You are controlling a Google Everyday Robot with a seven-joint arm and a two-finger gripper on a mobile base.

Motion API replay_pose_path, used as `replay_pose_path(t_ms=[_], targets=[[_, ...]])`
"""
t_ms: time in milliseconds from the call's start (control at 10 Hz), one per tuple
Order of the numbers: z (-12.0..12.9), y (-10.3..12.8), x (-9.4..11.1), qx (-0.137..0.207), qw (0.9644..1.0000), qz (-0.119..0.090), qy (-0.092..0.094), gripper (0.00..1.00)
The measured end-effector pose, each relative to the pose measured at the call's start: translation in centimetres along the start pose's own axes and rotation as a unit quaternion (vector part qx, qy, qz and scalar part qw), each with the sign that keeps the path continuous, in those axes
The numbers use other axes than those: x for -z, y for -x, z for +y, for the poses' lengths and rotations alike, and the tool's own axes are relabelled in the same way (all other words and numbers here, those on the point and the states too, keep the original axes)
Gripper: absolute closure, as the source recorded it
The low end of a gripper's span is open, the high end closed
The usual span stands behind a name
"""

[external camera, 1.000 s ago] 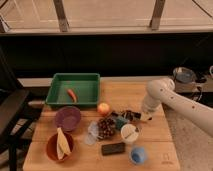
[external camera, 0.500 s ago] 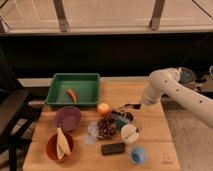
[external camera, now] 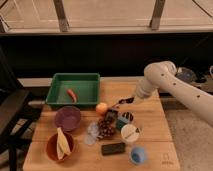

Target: Place brush in purple bowl

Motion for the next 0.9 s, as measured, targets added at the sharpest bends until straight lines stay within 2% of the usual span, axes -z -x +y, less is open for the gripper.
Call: replay_pose_path(t_ms=[200, 400, 700, 900], targets=[[-0.4, 1.5, 2.6, 0.017, 0.9997, -0.014, -0.014, 1.0], [-1.0, 3.1, 5.6, 0.031, 0.9982, -0.043, -0.028, 1.0], [-1.1, 5.6, 7.2, 0.055, 0.9943, -0.084, -0.034, 1.0], [-0.8, 8.1, 7.7, 0.073, 0.9893, -0.123, -0.031, 1.0]])
